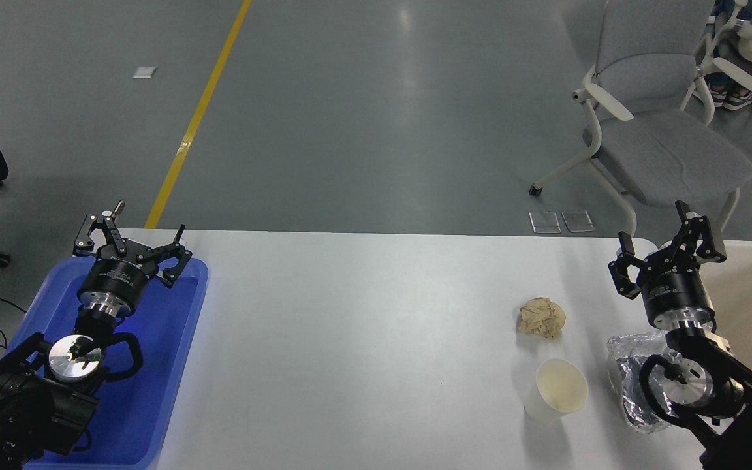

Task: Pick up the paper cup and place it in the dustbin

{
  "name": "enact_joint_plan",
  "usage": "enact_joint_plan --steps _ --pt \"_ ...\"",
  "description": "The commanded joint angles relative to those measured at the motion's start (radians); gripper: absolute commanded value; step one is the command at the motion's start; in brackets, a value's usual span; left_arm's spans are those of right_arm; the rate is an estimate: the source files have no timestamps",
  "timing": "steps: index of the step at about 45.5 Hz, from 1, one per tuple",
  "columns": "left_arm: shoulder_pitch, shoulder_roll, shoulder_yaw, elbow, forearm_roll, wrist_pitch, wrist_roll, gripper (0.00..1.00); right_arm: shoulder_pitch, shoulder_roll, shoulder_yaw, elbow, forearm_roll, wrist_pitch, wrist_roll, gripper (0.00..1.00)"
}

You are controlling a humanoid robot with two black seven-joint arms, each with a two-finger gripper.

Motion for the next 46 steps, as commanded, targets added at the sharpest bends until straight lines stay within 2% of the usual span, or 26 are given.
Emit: enact_joint_plan --steps 1,31,37,46 --pt "0.0 0.0 0.0 0.0 0.0 0.0 0.0 1.0 0.002 -0.002 -0.001 0.0 0.0 0.0 0.0 1.0" --pt "0.0 0.0 0.0 0.0 0.0 0.0 0.0 1.0 0.026 -0.014 -0.022 -0.03 -0.006 -0.006 -0.007 1.0" --pt "0.0 0.0 0.0 0.0 0.0 0.0 0.0 1.0 0.095 -0.07 -0.18 -0.072 -0.008 -0.029 -0.01 1.0" --pt "-0.001 0.0 0.0 0.0 0.0 0.002 0.0 1.0 0.263 -0.156 -0.559 -0.107 0.009 -0.036 -0.026 1.0"
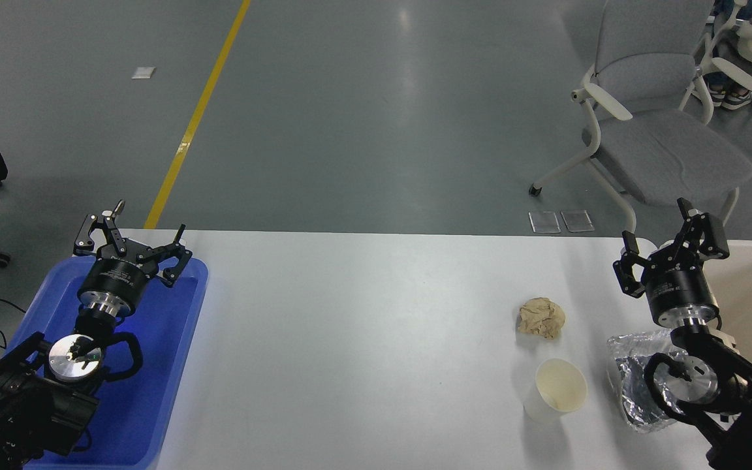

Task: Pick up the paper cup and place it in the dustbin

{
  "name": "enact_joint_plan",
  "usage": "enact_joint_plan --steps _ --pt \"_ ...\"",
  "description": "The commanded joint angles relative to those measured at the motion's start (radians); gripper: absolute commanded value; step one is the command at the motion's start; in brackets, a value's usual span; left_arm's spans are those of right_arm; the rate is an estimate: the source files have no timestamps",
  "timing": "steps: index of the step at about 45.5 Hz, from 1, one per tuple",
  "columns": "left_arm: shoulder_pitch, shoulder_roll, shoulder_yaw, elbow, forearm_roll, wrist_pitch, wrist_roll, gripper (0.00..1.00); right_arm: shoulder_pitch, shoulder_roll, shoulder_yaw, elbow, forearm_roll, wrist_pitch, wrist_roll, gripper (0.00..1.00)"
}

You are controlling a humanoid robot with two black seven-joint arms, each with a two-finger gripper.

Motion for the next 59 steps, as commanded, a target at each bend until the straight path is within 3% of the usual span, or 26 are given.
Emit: enact_joint_plan --steps 1,4,13,21,30,36,45,50,52,59 --pt "-0.001 0.0 0.0 0.0 0.0 0.0 0.0 1.0 0.168 -0.089 -0.376 -0.043 0.011 -0.015 -0.021 1.0" --pt "-0.001 0.0 0.0 0.0 0.0 0.0 0.0 1.0 0.211 -0.12 -0.474 -0.044 0.011 -0.026 -0.047 1.0" --pt "0.001 0.0 0.0 0.0 0.0 0.0 0.0 1.0 0.351 -0.208 -0.704 -0.044 0.011 -0.032 -0.179 1.0" --pt "0.001 0.0 0.0 0.0 0.0 0.0 0.0 1.0 0.512 -0.256 -0.921 -0.042 0.01 -0.033 -0.223 1.0" --pt "0.001 0.0 0.0 0.0 0.002 0.0 0.0 1.0 0.736 -0.262 -1.275 -0.036 0.005 -0.029 -0.308 1.0" --pt "0.001 0.0 0.0 0.0 0.002 0.0 0.0 1.0 0.882 -0.238 -1.519 -0.027 0.007 -0.015 -0.435 1.0" --pt "0.001 0.0 0.0 0.0 0.002 0.0 0.0 1.0 1.041 -0.189 -1.7 -0.024 0.005 0.063 -0.567 1.0" --pt "0.001 0.0 0.0 0.0 0.002 0.0 0.0 1.0 1.138 -0.141 -1.832 -0.021 0.007 0.079 -0.662 1.0" --pt "0.001 0.0 0.0 0.0 0.002 0.0 0.0 1.0 1.169 -0.132 -1.867 -0.008 0.007 0.088 -0.679 1.0" --pt "0.001 0.0 0.0 0.0 0.002 0.0 0.0 1.0 1.268 -0.132 -1.898 0.081 -0.001 0.16 -0.679 1.0"
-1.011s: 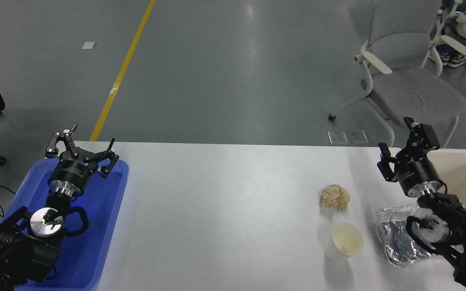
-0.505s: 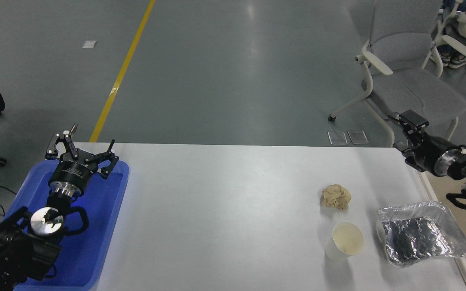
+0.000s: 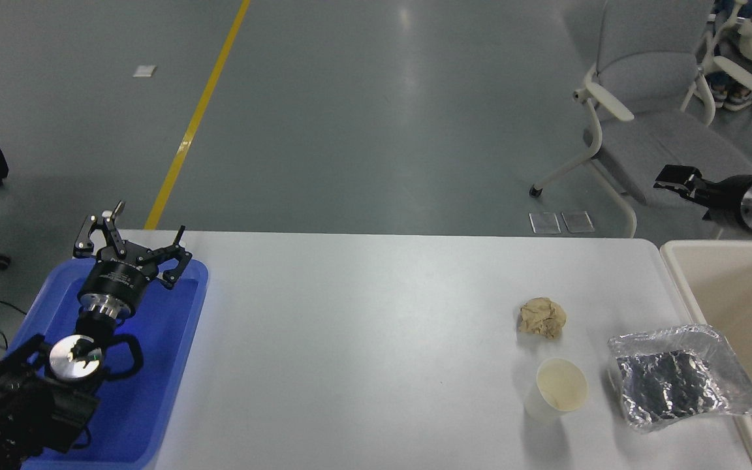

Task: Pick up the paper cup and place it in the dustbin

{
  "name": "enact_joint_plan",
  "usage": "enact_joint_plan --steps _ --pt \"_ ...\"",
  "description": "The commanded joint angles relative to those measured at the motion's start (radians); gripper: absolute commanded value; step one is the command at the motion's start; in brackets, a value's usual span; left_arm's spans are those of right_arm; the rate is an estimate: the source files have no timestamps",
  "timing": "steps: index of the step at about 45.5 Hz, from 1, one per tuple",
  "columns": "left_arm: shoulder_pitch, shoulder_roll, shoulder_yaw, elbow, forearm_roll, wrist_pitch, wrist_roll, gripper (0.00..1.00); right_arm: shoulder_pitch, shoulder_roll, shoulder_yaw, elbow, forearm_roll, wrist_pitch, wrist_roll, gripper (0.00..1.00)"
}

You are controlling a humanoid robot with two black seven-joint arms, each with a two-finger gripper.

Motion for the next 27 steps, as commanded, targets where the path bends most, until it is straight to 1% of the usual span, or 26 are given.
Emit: enact_joint_plan --steps 1,13,23,27 --pt "0.0 0.0 0.0 0.0 0.0 0.0 0.0 1.0 0.192 0.028 -0.153 0.102 -0.009 0.091 -0.078 1.0" --pt "0.0 0.0 0.0 0.0 0.0 0.0 0.0 1.0 0.408 0.025 -0.173 0.375 -0.017 0.172 -0.078 1.0" --pt "0.0 0.0 0.0 0.0 -0.001 0.0 0.0 1.0 0.502 0.052 -0.199 0.546 -0.106 0.202 -0.078 1.0" --pt "0.0 0.0 0.0 0.0 0.0 0.0 0.0 1.0 0.518 0.051 -0.201 0.628 -0.119 0.226 -0.078 1.0"
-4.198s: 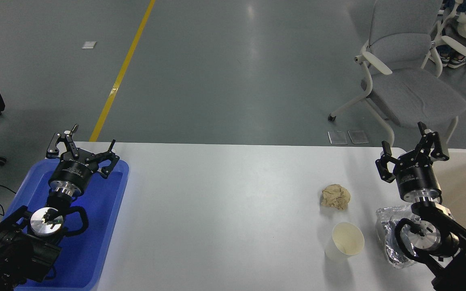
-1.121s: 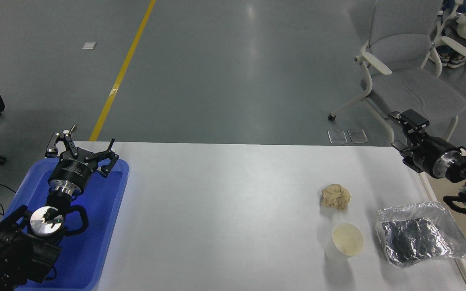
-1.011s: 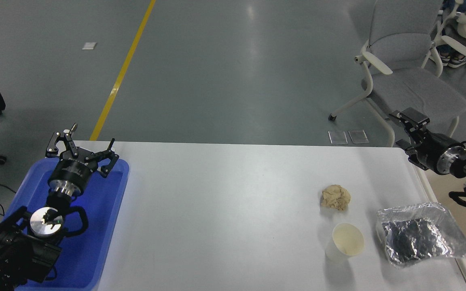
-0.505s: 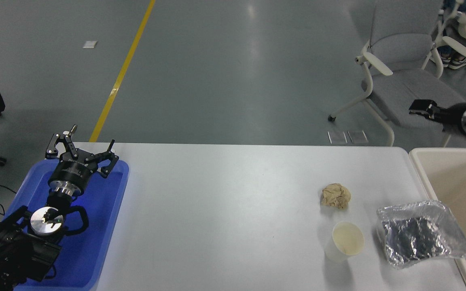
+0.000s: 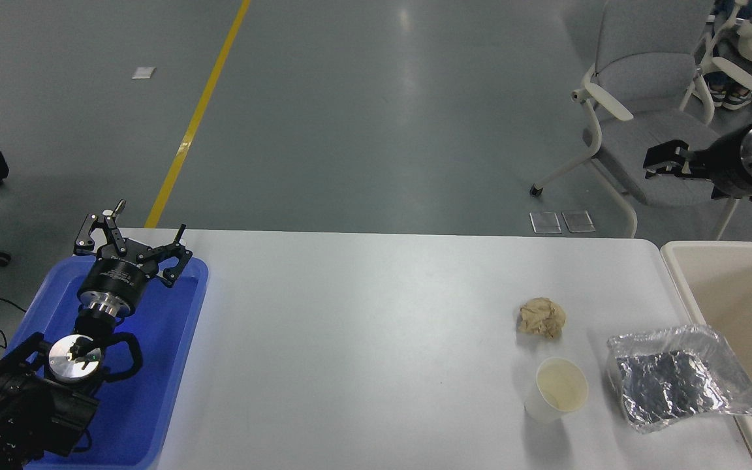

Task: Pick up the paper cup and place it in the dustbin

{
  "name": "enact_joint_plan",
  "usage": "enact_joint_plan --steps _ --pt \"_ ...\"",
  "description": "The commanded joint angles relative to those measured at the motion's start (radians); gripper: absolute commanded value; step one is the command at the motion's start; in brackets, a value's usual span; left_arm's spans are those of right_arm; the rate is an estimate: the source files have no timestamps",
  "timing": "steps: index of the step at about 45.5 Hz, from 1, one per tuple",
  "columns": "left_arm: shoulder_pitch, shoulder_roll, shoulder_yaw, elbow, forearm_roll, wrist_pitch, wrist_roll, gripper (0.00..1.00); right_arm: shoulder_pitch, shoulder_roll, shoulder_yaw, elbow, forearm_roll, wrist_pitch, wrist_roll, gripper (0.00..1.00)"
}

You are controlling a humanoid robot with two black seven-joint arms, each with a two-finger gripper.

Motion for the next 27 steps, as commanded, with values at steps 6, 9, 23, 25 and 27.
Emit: enact_joint_plan --steps 6,9,23,25,27 --pt "0.0 0.0 0.0 0.0 0.0 0.0 0.0 1.0 0.099 0.014 -0.022 0.286 -0.069 0.064 -0.005 1.0" --pt "0.0 0.0 0.0 0.0 0.0 0.0 0.0 1.0 0.099 0.017 -0.019 0.301 -0.086 0.064 -0.005 1.0" --pt "0.0 0.0 0.0 0.0 0.0 0.0 0.0 1.0 0.098 0.034 -0.005 0.361 -0.102 0.08 -0.005 1.0" --pt "0.0 0.0 0.0 0.0 0.0 0.0 0.0 1.0 0.098 0.037 -0.004 0.372 -0.102 0.081 -0.005 1.0" --pt "0.0 0.0 0.0 0.0 0.0 0.0 0.0 1.0 0.095 0.04 -0.004 0.378 -0.102 0.081 -0.005 1.0"
